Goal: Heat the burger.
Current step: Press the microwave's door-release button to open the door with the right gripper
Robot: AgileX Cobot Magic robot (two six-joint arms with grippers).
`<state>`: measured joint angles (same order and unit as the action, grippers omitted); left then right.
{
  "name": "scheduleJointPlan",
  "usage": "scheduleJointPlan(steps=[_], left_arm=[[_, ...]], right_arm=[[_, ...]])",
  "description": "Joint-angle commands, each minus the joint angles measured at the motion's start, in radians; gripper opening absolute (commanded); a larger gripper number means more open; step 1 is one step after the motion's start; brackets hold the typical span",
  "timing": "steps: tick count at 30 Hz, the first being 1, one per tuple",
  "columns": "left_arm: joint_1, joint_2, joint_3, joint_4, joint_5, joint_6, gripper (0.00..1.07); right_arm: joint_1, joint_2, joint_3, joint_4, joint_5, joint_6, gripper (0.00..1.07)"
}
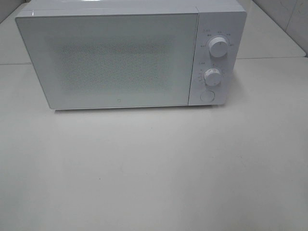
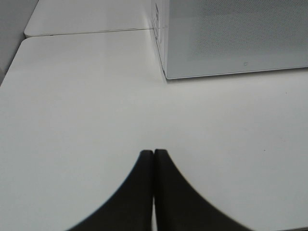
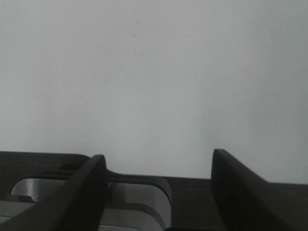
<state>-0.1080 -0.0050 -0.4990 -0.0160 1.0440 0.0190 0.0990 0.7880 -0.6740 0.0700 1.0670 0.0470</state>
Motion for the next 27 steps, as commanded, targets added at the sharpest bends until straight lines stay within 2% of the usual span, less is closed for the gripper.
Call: scheduleJointPlan(steps=[1,6,11,20,27], left_arm=[[0.002,-0.018,0.003,-0.005,-0.01,-0.001,0.0],[0.002,-0.018,0.003,-0.005,-0.01,-0.001,0.0],[0.002,-0.018,0.003,-0.005,-0.01,-0.001,0.0],[0.002,-0.018,0.003,-0.004,-0.01,-0.001,0.0],[0.002,-0.018,0.003,-0.004,-0.01,-0.001,0.0]], right_arm=[[-0.006,-0.096,0.062,0.005,0.016,0.001,0.61],[-0.006,-0.24,0.143,0.005,-0.001,-0.021,0.61],[-0.006,-0.361,0.167,0.004,-0.058,-0.021,0.61],[-0.006,-0.639,0.171,0.005,-0.065,-0.028,0.61],[-0.006,-0.769,0.171,0.005,-0.065,-0.03,0.61]])
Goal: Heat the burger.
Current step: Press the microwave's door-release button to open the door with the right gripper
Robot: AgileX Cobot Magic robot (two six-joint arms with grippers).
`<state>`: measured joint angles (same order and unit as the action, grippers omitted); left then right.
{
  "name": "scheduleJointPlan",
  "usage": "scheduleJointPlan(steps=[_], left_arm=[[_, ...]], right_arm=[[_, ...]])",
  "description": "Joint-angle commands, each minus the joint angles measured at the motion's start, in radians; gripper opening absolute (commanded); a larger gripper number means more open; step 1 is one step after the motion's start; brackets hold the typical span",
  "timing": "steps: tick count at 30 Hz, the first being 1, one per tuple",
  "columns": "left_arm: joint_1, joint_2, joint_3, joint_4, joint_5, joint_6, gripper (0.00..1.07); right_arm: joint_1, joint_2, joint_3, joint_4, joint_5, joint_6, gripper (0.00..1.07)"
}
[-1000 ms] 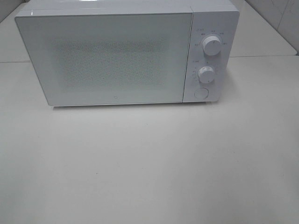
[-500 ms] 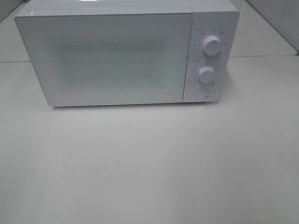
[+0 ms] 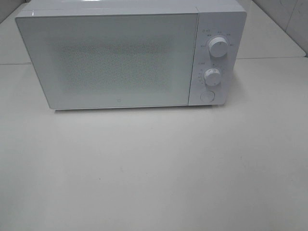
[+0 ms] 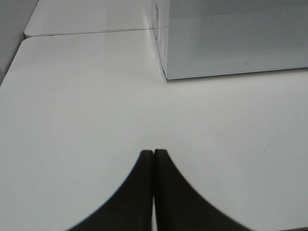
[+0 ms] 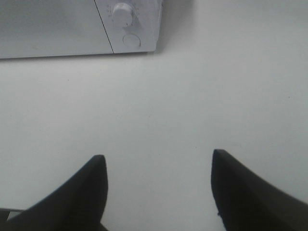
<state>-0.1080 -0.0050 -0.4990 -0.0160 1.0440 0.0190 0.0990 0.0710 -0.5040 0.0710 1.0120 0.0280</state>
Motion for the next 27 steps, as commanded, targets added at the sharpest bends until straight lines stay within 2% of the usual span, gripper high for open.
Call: scheduleJointPlan(steps=[1,27], left_arm=[[0.002,-0.018,0.003,-0.004,-0.01,-0.001,0.0],[0.002,-0.018,0.003,-0.004,-0.01,-0.001,0.0]], right_arm=[[-0.006,-0.088,0.001,0.004,-0.01,-0.013,0.61],[-0.006,-0.101,0.001,0.004,-0.01,-0.013,0.61]])
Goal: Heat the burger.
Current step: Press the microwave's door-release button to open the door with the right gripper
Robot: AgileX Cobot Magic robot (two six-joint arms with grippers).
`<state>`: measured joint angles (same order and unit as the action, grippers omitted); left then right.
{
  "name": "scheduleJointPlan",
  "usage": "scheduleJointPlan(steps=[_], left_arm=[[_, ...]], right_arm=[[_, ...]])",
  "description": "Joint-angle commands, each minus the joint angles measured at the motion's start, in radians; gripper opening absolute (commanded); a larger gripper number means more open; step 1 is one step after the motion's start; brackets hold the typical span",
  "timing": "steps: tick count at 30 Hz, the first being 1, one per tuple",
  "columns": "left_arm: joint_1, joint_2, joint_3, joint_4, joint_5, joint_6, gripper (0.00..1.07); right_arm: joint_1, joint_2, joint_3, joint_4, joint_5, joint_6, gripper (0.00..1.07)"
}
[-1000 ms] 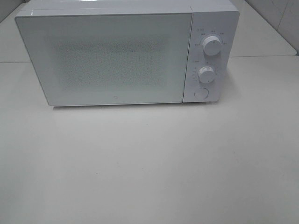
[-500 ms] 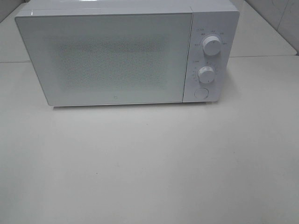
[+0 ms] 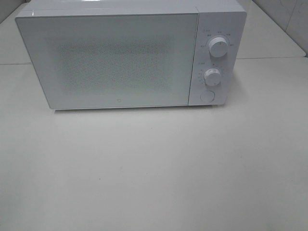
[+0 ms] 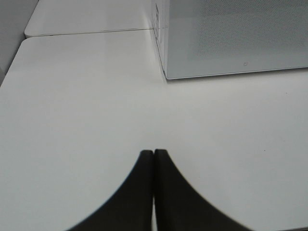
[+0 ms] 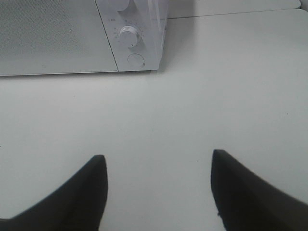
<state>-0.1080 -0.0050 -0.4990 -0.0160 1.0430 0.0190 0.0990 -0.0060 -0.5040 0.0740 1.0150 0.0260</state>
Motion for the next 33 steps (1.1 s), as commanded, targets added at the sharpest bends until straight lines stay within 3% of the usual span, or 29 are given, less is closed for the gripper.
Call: scheduleJointPlan(steps=[1,5,22,24,33], left_arm=[[0.002,-0.018,0.003,-0.004,-0.009,-0.001,0.0],[0.002,-0.018,0.003,-0.004,-0.009,-0.001,0.0],[0.002,-0.018,0.003,-0.004,-0.009,-0.001,0.0],[0.002,-0.018,0.003,-0.004,-0.009,-0.001,0.0],[0.002,-0.018,0.003,-0.004,-0.009,-0.001,0.0]], right_arm=[[-0.006,-0.024,0.001,0.001,-0.013,-0.011,0.61],[-0.006,-0.01,0.001,0.001,-0.015,-0.011,0.61],[-0.006,0.431,-0.026,0.004,-0.077,-0.011,0.61],[-0.006,0.547,-0.03,0.004,-0.141,-0.011,0.61],[-0.004,0.749,-0.03,0.027,-0.377,-0.026,0.61]])
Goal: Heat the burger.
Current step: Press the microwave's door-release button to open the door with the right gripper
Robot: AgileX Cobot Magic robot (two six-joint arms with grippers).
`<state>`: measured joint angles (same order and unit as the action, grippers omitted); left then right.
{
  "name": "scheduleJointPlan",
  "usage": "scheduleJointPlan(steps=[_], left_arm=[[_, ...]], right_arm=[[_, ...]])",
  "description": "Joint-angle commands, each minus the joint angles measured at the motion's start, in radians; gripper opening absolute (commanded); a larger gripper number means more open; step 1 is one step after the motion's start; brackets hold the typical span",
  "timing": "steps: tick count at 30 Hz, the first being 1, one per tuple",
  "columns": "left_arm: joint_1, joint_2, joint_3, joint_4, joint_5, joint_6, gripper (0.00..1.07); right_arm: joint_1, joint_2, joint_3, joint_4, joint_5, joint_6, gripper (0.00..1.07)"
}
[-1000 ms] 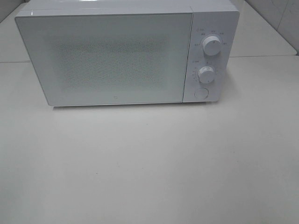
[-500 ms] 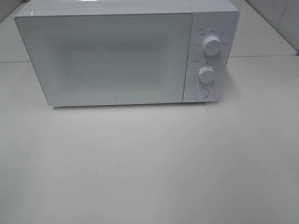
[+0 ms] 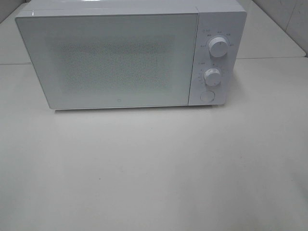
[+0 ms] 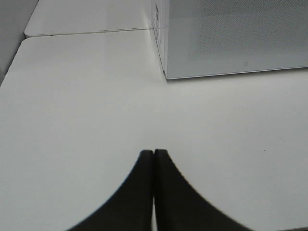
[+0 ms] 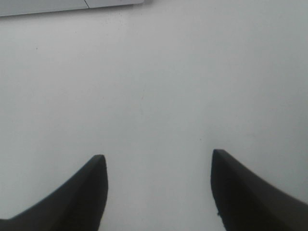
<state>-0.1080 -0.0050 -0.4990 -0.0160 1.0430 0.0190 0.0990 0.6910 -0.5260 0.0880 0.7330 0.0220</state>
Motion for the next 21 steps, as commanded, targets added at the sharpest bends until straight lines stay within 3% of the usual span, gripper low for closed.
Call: scheduleJointPlan(steps=[1,10,21], left_arm=[[0.002,-0.018,0.003,-0.004,-0.009,-0.001,0.0],[0.002,-0.018,0.003,-0.004,-0.009,-0.001,0.0],[0.002,-0.018,0.003,-0.004,-0.009,-0.001,0.0]], right_arm=[[-0.004,0.052,-0.008,0.013,-0.095,-0.022,0.61],[-0.004,0.245,-0.008,0.013,-0.404,-0.093,0.56],[-0.004,0.475,-0.008,0.013,-0.78,-0.093,0.28]])
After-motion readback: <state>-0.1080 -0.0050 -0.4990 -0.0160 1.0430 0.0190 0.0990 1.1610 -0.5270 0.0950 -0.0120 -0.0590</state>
